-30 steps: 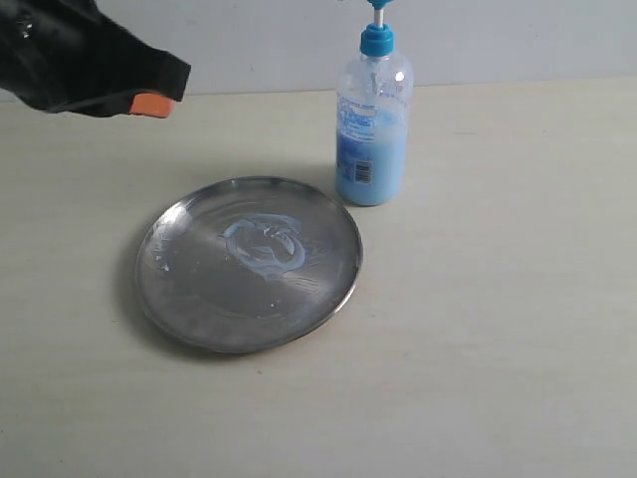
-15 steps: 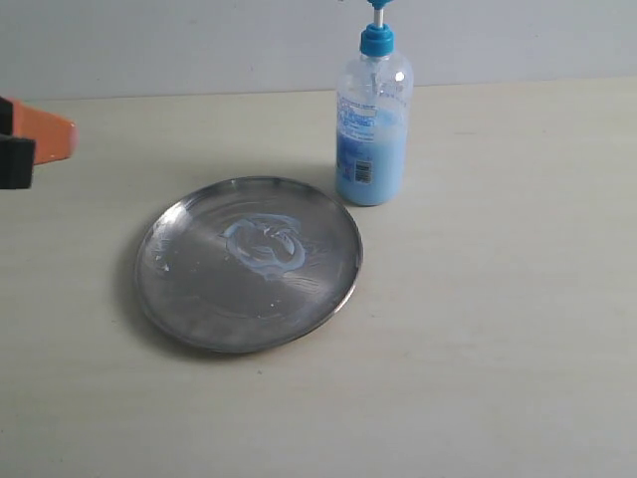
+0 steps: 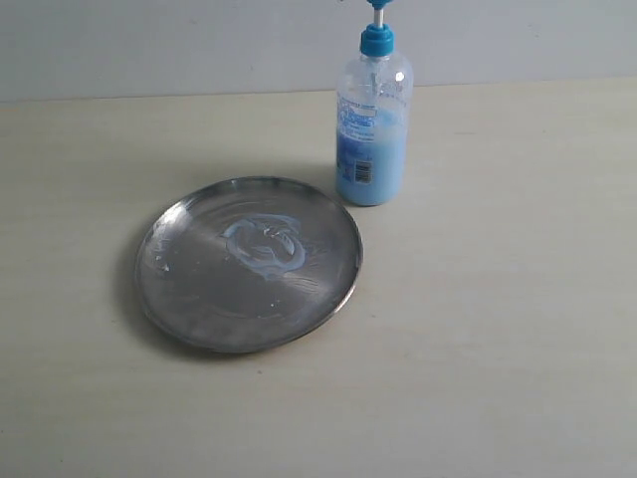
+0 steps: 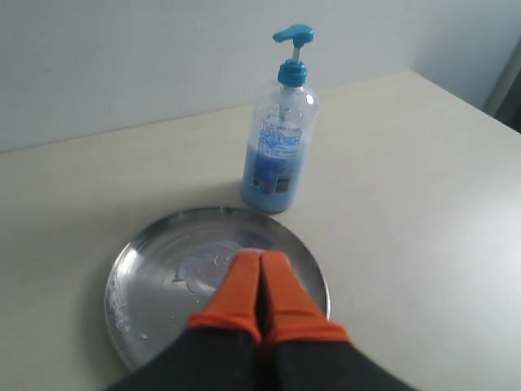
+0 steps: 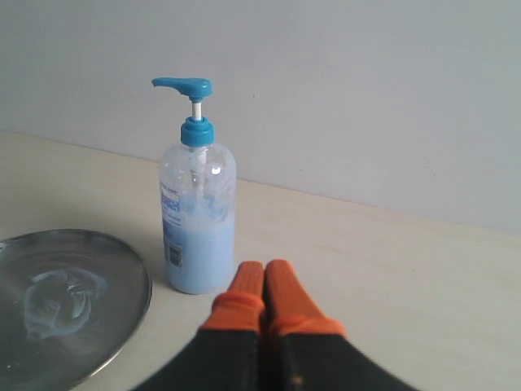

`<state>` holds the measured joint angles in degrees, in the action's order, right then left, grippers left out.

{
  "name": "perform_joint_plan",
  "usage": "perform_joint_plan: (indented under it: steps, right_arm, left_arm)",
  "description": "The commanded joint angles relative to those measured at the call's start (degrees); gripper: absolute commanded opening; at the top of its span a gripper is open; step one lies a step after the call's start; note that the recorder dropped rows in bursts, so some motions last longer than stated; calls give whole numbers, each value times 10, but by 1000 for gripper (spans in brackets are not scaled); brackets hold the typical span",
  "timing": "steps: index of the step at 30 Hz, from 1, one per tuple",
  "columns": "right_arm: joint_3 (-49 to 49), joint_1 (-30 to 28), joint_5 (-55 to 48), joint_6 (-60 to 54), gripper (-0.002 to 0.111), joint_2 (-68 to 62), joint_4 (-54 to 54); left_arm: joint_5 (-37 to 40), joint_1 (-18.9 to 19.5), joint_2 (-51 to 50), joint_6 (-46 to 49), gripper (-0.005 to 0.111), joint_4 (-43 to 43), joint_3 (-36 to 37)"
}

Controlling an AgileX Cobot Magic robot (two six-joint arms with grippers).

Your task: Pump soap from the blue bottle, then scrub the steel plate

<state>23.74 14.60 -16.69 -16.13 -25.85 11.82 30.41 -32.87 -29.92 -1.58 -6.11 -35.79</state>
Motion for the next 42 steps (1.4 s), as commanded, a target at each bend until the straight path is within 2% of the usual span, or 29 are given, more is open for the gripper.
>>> perform_joint_plan:
  steps: [1, 6, 29, 33, 35, 39, 42]
  right_arm:
    - [-18, 1, 24, -7, 0, 14, -3]
    - [-30, 1, 43, -6, 0, 33, -3]
    - [-33, 1, 73, -3, 0, 52, 9]
    - [-33, 1, 71, -2, 0, 52, 14]
    - [-33, 1, 71, -2, 0, 52, 14]
    - [-33, 1, 62, -3, 0, 52, 16]
    - [-33, 1, 62, -2, 0, 52, 16]
  left_arm:
    - [-37, 2, 47, -4, 1, -2, 25]
    - [-72, 2, 79, -1, 1, -1, 47]
    - [-66, 2, 86, -1, 1, -1, 52]
    - [-75, 4, 104, -1, 1, -2, 86]
    - [-99, 17, 139, -1, 1, -2, 116]
    - [-197, 77, 210, 1, 1, 0, 195]
    - [-238, 109, 257, 1, 1, 0, 246]
